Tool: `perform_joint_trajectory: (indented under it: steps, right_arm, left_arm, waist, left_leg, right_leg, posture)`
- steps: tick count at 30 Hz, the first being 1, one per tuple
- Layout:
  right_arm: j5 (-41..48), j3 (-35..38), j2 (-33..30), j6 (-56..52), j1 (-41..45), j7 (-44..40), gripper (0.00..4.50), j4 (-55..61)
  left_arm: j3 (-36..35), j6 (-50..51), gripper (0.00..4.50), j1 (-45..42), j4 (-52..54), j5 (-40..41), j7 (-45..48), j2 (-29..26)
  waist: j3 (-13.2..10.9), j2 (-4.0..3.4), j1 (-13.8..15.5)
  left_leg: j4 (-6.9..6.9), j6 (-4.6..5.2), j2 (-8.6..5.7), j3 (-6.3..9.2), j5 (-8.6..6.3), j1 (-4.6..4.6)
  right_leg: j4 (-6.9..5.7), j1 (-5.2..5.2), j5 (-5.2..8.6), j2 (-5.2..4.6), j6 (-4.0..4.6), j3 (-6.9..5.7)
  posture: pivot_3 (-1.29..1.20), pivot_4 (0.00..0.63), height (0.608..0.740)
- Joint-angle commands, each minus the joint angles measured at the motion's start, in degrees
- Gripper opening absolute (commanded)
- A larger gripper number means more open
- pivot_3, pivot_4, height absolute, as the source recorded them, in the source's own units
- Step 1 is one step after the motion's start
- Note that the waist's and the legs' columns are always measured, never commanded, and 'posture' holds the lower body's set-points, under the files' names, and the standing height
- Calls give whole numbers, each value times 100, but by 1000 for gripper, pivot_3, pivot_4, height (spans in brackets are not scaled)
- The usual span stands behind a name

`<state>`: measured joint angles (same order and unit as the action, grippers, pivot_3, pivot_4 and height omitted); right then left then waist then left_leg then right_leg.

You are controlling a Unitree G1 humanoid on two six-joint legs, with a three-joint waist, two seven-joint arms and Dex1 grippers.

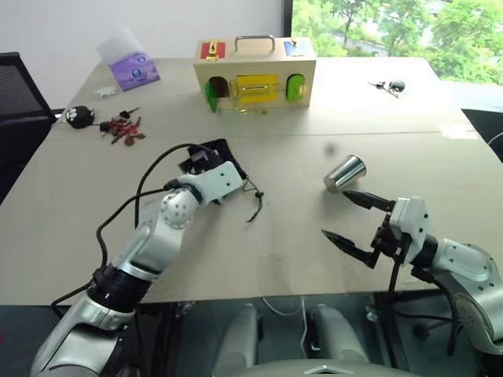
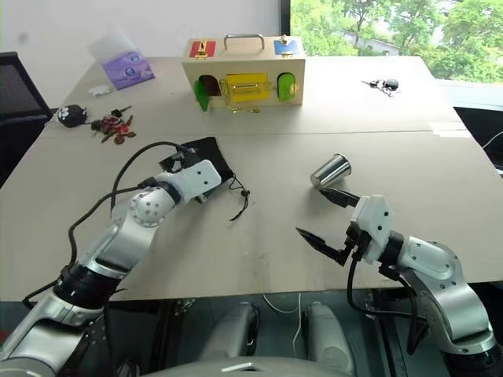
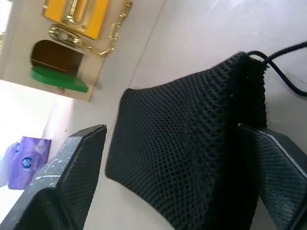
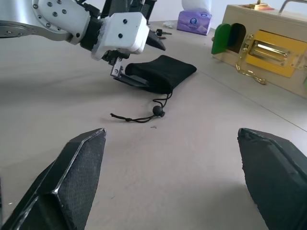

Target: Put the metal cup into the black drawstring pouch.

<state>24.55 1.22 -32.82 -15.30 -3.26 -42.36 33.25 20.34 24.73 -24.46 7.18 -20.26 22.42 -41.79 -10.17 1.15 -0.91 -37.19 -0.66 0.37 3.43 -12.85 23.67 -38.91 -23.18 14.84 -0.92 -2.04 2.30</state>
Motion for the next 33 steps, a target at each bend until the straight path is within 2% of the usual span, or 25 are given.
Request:
perform_joint_trajectory:
  steps: [1, 5, 7, 10, 14, 21, 26, 33]
  right_arm:
    - [114, 348, 60, -45, 179, 274, 4500, 113]
    - [338, 544, -2, -482, 469, 477, 4500, 17]
    - [400, 682, -289, -872, 755, 460, 4500, -137]
    - [27, 755, -668, -1213, 1162, 692, 4500, -399]
    - [354, 719, -1043, -1639, 2061, 115, 4500, -1436]
    - [73, 229, -1127, -1852, 3591, -627, 4500, -3545]
    - [-93, -102, -938, -1769, 4433, -1179, 4500, -4629]
    - [-156, -413, -751, -1976, 4971, -1891, 4500, -5255]
  left_arm:
    - [-128, -176, 2569, -79, 0, -112, 135, 71]
    - [-475, 48, 719, 27, 84, 151, 302, 244]
    - [-788, 303, 34, 81, 218, 468, 490, 347]
    - [-1257, 758, 34, 111, 401, 984, 765, 514]
    - [-2129, 1813, 34, 47, 683, 2000, 1209, 755]
    - [-2910, 2903, 34, -8, 902, 3039, 1461, 791]
    - [-3105, 3329, 34, 55, 984, 3374, 1276, 819]
    - [-3060, 3272, 34, 152, 1069, 3443, 881, 887]
  waist:
    - [0, 0, 9]
    - [0, 0, 13]
    - [0, 0, 8]
    - [0, 0, 4]
    - [0, 0, 4]
    - [-1, 0, -14]
    - [-2, -1, -13]
    - [-2, -1, -7]
  left_leg:
    - [0, 0, 1, 0, 0, 1]
    - [-3, 0, 0, 0, 0, 2]
    - [-3, 0, 1, 1, 0, 2]
    - [-4, 0, 1, -2, 0, 1]
    - [-6, 0, 0, 2, 0, 2]
    - [-6, 0, 0, -2, 0, 2]
    - [-6, 0, 0, 2, 0, 4]
    - [-3, 0, 2, 3, 0, 5]
  right_leg:
    - [0, 0, 0, -1, 0, 0]
    - [0, 0, 0, -3, 0, 1]
    - [-1, 0, 0, -3, 0, 0]
    - [-3, 0, -1, -4, 1, 1]
    - [-3, 0, -1, -3, 1, -4]
    - [-2, 0, -1, -3, 1, -1]
    - [-1, 0, -2, -4, 1, -4]
    - [0, -1, -2, -8, 2, -4]
  posture:
    - [0, 150, 740]
    - [0, 150, 740]
    - [0, 150, 740]
    - [0, 150, 740]
    - [0, 150, 740]
    - [0, 150, 740]
    - [0, 150, 740]
    - [0, 150, 740]
